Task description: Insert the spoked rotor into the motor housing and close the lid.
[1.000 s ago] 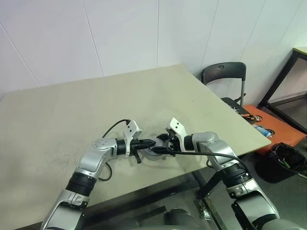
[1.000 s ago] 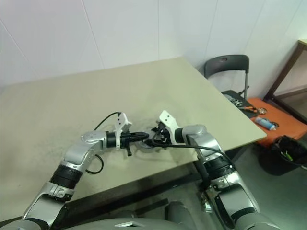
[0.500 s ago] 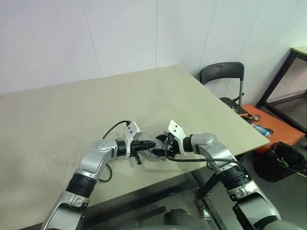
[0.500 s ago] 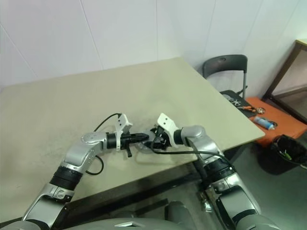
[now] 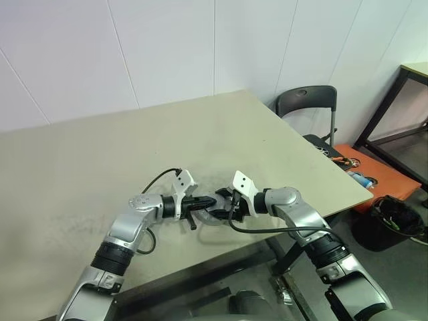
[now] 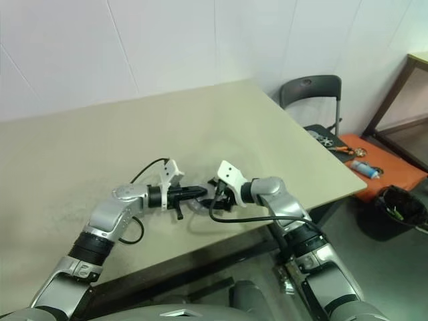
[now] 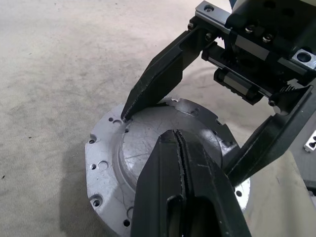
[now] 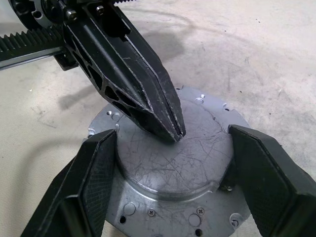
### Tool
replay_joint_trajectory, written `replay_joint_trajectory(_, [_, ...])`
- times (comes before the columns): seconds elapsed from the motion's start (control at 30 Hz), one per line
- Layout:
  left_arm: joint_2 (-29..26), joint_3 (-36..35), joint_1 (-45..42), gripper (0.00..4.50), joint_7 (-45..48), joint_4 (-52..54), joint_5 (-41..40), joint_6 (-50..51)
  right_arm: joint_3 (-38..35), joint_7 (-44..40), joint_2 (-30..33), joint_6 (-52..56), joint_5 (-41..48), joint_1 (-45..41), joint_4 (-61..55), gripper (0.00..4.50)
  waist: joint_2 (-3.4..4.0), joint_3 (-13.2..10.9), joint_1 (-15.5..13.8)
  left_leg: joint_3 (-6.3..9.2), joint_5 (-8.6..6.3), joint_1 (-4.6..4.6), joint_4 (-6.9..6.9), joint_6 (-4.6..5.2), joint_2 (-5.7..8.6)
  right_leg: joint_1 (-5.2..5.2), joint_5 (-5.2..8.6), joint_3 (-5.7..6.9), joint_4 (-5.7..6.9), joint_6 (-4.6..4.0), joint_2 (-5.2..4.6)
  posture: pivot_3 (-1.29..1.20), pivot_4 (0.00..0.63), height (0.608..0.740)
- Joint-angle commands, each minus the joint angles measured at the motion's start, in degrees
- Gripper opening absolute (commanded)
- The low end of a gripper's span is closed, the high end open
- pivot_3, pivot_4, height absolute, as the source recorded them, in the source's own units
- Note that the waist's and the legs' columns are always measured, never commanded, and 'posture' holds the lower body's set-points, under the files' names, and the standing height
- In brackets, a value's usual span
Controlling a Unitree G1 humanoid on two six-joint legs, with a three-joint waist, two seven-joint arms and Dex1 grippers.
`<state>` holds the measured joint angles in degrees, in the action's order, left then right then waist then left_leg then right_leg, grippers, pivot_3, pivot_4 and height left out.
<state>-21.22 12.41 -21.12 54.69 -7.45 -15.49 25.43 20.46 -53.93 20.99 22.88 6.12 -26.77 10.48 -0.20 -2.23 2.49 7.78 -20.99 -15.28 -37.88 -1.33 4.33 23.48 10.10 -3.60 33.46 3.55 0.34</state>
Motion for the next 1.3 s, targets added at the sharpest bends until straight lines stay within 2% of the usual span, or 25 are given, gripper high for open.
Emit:
replay_joint_trajectory(0.03, [-0.15,0.09,-0.65,0.05,-0.14,1.58,0.12,0.21,2.53,0.61,1.07,3.62,-2.98,2.05,4.18,3.18,0.01,0.00,0.01,0.01,0.00,0.00,0.00,0.00,0.00,-0.01,0.00,0.01,-0.01,0.00,0.00,0.00,0.000,0.740])
replay_joint_trajectory(0.13, [0.26,0.40,-0.78,0.05,-0.72,2.57,0.15,0.88,1.94,0.22,1.12,2.27,-2.41,2.53,3.95,3.18,0.02,-0.01,0.01,0.02,0.00,-0.01,0.01,0.00,0.00,-0.01,0.00,0.02,-0.03,0.00,-0.01,0.00,0.000,0.740])
replay_joint_trajectory(0.2, [0.41,0.50,-0.85,0.00,-1.00,3.00,0.12,1.31,1.18,0.36,0.83,2.17,-1.84,2.57,4.07,3.92,0.03,-0.02,0.01,0.03,-0.01,-0.02,0.02,0.00,0.00,-0.01,0.00,0.04,-0.05,0.01,-0.01,0.00,0.000,0.740])
replay_joint_trajectory(0.27, [0.49,0.53,-0.93,0.00,-1.21,3.38,0.05,1.70,0.89,-0.36,0.67,5.59,-0.65,2.27,3.63,4.47,0.05,-0.03,0.00,0.06,-0.01,-0.05,0.03,0.01,-0.01,0.00,0.00,0.06,-0.09,0.01,-0.01,0.00,0.000,0.740])
replay_joint_trajectory(0.37, [0.47,0.42,-1.10,0.00,-1.33,3.64,-0.01,2.12,-0.15,-1.72,0.46,11.75,2.46,1.79,1.06,4.47,0.04,-0.03,-0.08,0.08,-0.01,-0.04,0.21,0.02,-0.01,0.03,0.02,0.08,-0.18,0.05,-0.02,0.00,0.000,0.740])
replay_joint_trajectory(0.57, [0.18,0.14,-1.46,0.00,-0.86,2.78,0.00,1.79,-1.46,-2.65,1.62,13.58,3.95,0.90,-2.32,4.47,0.03,-0.01,-0.32,0.12,-0.01,-0.11,0.72,0.02,-0.01,0.30,0.05,0.07,-0.27,0.41,-0.05,0.00,0.000,0.740])
replay_joint_trajectory(0.8, [0.17,0.05,-1.88,0.00,0.07,-0.15,0.39,-0.02,-4.45,-5.27,4.15,16.44,8.67,-0.69,-11.96,4.47,0.05,-0.01,-1.75,0.10,0.00,-0.82,0.67,0.00,0.01,1.35,0.00,0.04,-0.24,0.37,-0.11,0.00,0.000,0.740])
replay_joint_trajectory(0.9, [0.37,0.26,-1.57,0.00,0.36,-0.87,0.47,-0.70,-4.01,-4.99,4.54,17.38,9.00,-0.80,-13.72,4.47,0.05,-0.02,-1.98,0.10,0.06,-1.20,0.65,-0.10,0.01,1.79,-0.17,0.04,-0.20,0.09,-0.12,0.00,0.000,0.740])
replay_joint_trajectory(1.2, [-0.30,0.45,0.03,0.00,5.67,-0.01,-3.12,1.31,-3.60,-3.69,4.10,17.93,8.93,0.06,-14.11,4.47,0.05,-0.02,-1.90,0.06,0.00,-1.20,0.66,0.01,0.02,1.78,-0.17,0.03,-0.24,0.10,-0.12,0.00,0.000,0.740])
replay_joint_trajectory(1.3, [-0.05,0.47,-0.85,0.00,7.98,-7.85,-1.61,-3.79,-4.19,-3.26,3.98,17.63,8.80,-0.42,-12.74,4.47,0.05,-0.02,-1.91,0.04,0.00,-1.19,0.65,0.01,0.02,1.77,-0.17,0.03,-0.23,0.09,-0.12,0.00,0.000,0.740])
